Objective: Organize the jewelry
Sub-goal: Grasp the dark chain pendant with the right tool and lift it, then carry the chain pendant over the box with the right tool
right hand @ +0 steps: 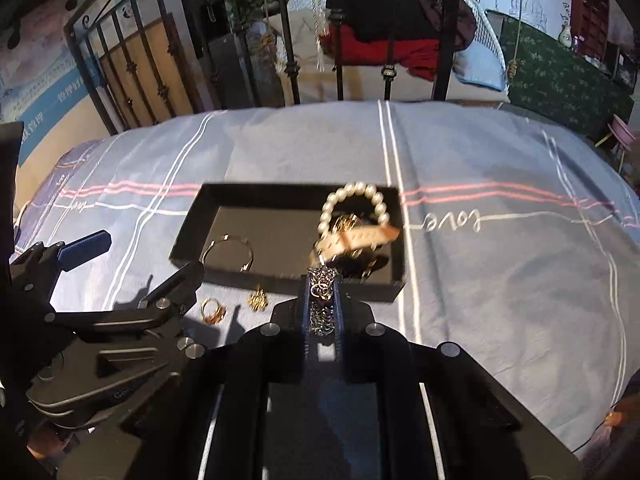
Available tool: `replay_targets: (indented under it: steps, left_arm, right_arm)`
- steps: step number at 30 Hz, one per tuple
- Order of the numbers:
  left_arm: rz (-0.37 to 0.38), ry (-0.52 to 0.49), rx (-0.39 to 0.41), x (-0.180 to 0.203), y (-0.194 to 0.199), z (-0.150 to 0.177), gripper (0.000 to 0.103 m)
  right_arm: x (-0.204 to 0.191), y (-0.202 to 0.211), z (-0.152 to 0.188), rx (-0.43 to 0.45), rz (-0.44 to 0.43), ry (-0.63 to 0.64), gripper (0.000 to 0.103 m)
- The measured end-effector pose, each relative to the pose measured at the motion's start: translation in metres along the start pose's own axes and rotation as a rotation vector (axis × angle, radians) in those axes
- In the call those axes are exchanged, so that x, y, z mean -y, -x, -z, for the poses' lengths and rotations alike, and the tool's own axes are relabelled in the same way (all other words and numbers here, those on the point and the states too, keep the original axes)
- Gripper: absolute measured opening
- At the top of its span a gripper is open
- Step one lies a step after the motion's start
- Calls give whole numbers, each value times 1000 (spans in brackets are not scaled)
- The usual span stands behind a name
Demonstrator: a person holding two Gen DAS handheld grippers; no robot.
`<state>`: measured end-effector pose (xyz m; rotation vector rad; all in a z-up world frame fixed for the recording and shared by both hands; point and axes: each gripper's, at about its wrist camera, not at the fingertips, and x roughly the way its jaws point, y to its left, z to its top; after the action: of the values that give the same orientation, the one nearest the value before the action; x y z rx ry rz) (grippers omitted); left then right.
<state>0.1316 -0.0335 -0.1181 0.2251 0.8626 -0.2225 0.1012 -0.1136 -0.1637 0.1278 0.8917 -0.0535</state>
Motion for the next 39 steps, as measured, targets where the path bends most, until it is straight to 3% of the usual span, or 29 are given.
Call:
replay_targets:
  steps: [20, 39]
  left_arm:
    - [-16, 15, 143, -10, 35, -68, 96]
    - [-27, 10, 21, -12, -18, -41, 96]
  right_arm:
    - [-8, 56, -87, 167, -8, 66, 11]
    - [6, -14, -55, -5, 15, 15, 11]
